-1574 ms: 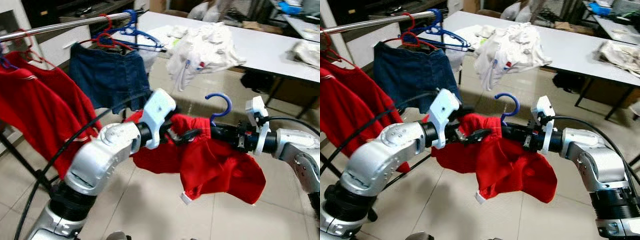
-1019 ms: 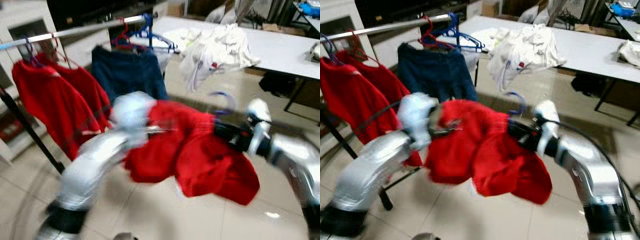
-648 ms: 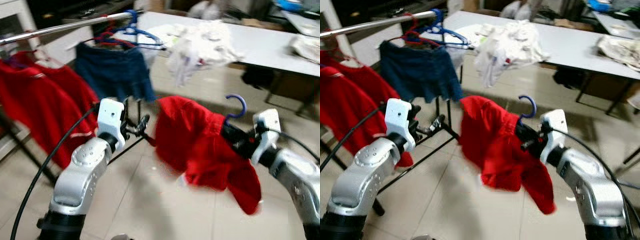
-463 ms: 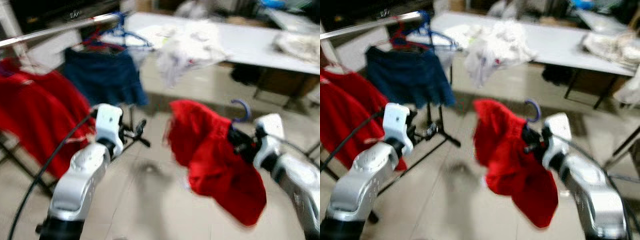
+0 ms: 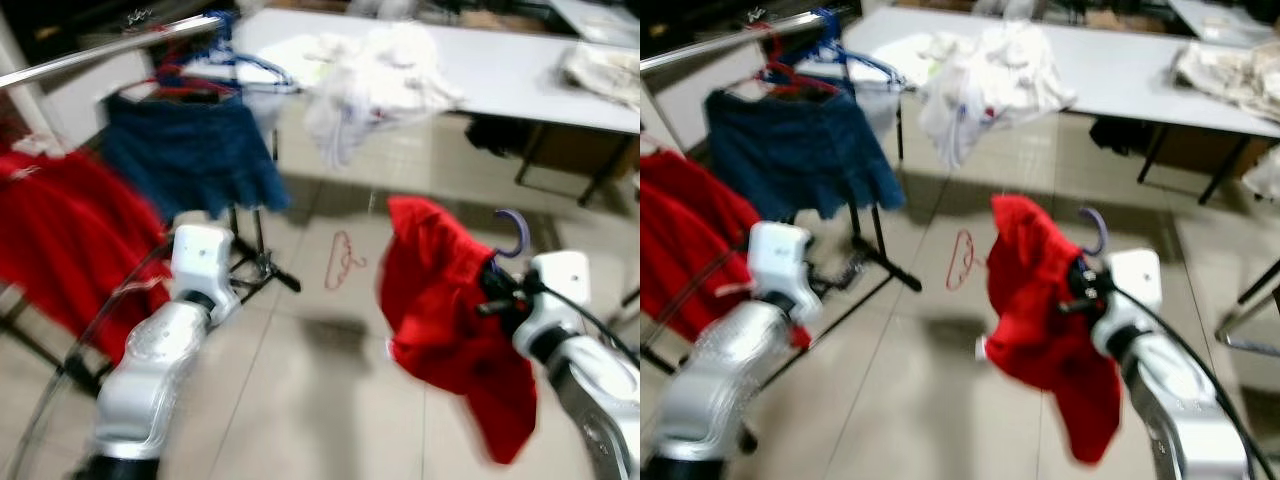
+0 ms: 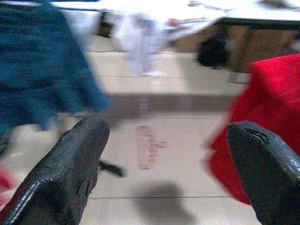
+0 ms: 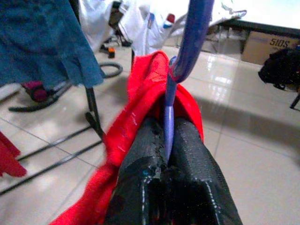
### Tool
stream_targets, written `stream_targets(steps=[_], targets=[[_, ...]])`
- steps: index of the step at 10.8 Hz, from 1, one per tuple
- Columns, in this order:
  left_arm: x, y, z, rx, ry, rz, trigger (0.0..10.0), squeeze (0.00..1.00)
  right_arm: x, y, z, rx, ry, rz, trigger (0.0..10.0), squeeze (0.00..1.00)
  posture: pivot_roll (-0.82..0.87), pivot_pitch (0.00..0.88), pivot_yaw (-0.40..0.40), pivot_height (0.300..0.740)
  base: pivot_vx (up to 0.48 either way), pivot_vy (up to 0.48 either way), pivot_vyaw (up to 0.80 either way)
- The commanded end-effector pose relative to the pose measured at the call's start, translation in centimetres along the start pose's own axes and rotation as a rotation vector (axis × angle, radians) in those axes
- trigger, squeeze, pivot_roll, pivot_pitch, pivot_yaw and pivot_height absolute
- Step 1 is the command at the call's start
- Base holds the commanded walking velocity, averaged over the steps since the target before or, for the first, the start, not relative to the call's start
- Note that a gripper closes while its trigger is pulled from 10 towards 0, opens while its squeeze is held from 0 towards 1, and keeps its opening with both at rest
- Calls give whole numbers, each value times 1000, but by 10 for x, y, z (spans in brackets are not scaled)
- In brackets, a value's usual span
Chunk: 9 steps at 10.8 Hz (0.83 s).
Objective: Hang hanger
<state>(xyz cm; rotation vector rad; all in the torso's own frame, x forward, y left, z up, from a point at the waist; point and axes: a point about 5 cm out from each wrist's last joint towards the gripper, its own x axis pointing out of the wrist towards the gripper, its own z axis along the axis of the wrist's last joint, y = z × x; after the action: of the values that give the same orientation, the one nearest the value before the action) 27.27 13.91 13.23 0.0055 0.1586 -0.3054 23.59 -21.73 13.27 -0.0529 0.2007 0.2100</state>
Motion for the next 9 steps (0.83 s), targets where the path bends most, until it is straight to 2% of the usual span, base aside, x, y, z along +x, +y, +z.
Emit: stream_targets(steps=[1,3,5,6,7,8,9], targets=[[-3,10,2,26,-2,40,10000,0,3,8,13,-35,-59,53,10000,0,-28,68,-13,740,322,0,0],[-6,11,3,29,-5,49,10000,0,9,12,17,-61,-55,111,10000,0,-13,58,-34,740,313,0,0],[-10,15,4,33,-10,77,10000,0,19,16,19,-50,-56,149,10000,0,5,53,-50,740,309,0,800],[-13,19,3,41,-2,86,10000,0,22,22,16,-60,-47,182,10000,0,20,65,-50,740,304,0,800],[-17,22,2,49,10,89,10000,0,23,28,13,-57,-38,210,10000,0,32,77,-43,740,296,0,0],[-20,22,2,52,22,77,10000,0,24,30,10,-28,-29,236,10000,0,42,85,-34,740,285,0,0],[-20,21,3,50,23,73,10000,0,25,30,10,-39,-24,267,10000,0,49,84,-28,740,281,0,0]])
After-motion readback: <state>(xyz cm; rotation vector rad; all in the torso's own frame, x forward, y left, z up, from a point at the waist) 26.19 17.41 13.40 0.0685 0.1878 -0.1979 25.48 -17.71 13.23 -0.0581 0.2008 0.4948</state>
